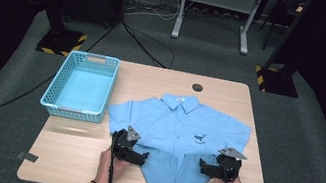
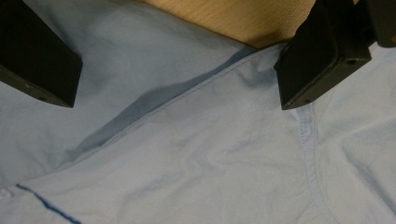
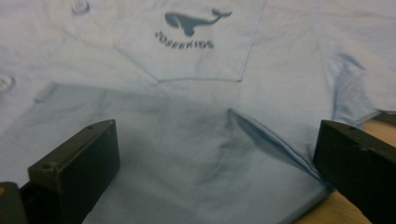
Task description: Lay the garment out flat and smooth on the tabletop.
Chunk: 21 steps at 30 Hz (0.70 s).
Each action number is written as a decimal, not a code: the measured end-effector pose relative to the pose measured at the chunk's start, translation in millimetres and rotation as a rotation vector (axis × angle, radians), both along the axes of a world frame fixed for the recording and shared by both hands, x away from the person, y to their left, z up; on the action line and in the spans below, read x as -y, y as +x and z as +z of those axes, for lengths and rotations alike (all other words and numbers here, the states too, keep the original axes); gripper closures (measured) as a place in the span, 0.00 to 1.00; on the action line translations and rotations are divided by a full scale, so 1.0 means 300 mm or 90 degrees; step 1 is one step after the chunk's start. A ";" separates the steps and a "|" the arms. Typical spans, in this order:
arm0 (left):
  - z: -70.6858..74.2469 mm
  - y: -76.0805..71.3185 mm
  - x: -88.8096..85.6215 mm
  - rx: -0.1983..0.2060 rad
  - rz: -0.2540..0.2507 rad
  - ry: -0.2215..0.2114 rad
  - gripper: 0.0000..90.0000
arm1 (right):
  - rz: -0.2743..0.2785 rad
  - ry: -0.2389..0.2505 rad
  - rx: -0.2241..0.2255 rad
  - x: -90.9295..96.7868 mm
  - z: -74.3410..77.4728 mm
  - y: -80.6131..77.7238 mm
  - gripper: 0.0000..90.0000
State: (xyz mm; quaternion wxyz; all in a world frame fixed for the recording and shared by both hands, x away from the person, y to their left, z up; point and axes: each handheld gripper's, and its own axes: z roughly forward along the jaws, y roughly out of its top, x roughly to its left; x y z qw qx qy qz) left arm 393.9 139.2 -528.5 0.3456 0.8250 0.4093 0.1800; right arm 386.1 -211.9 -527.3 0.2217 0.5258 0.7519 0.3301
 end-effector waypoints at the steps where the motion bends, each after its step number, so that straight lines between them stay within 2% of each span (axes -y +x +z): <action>1: 0.000 0.000 0.000 0.000 0.000 0.000 0.00 | 0.003 -0.017 -0.003 -0.011 -0.002 0.002 0.00; 6: 0.000 0.005 0.002 -0.002 0.006 -0.003 0.00 | 0.008 -0.014 -0.002 -0.013 -0.003 0.006 0.00; 21: 0.000 0.085 0.024 -0.008 0.008 -0.006 0.00 | -0.014 -0.011 -0.009 -0.012 -0.002 0.062 0.00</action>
